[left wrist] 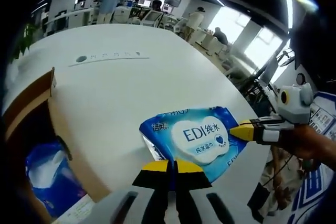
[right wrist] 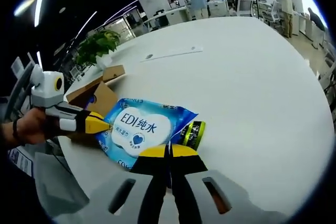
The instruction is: Operate the shoe box by opening the lid, removing the specified soft item, and placing it in the target area until the item is outside and the box remains undamaged.
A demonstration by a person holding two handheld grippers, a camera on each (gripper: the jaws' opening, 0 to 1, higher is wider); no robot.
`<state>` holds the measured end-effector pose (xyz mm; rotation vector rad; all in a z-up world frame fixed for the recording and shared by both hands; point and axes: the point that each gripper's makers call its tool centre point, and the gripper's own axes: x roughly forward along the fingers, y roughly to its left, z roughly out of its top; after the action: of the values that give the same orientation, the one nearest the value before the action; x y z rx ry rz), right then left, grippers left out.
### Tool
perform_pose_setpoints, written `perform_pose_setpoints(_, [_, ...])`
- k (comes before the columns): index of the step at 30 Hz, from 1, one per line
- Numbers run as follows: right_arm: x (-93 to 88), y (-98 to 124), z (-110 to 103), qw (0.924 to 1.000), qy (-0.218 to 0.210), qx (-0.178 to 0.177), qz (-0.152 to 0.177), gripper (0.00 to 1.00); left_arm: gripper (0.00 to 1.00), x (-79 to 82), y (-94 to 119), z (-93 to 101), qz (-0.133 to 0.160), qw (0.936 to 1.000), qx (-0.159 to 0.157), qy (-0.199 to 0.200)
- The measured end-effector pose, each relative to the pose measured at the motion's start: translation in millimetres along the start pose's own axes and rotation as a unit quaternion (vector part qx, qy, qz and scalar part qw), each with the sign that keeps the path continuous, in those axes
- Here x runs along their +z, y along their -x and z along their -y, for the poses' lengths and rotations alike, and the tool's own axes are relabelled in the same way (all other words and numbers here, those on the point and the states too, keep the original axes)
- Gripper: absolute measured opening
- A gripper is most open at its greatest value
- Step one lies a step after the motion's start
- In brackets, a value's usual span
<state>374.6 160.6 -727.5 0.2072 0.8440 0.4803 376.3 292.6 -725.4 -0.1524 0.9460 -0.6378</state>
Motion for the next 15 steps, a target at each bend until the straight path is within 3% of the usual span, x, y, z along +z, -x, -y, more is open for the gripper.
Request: perform_pose_setpoints(15, [-15.3, -14.5, 11.4, 0.9997, -0.004, 0.001, -0.023, 0.00, 0.02, -13.5, -18.5, -7.2, -0.019, 0.9997, 0.010, 0.012])
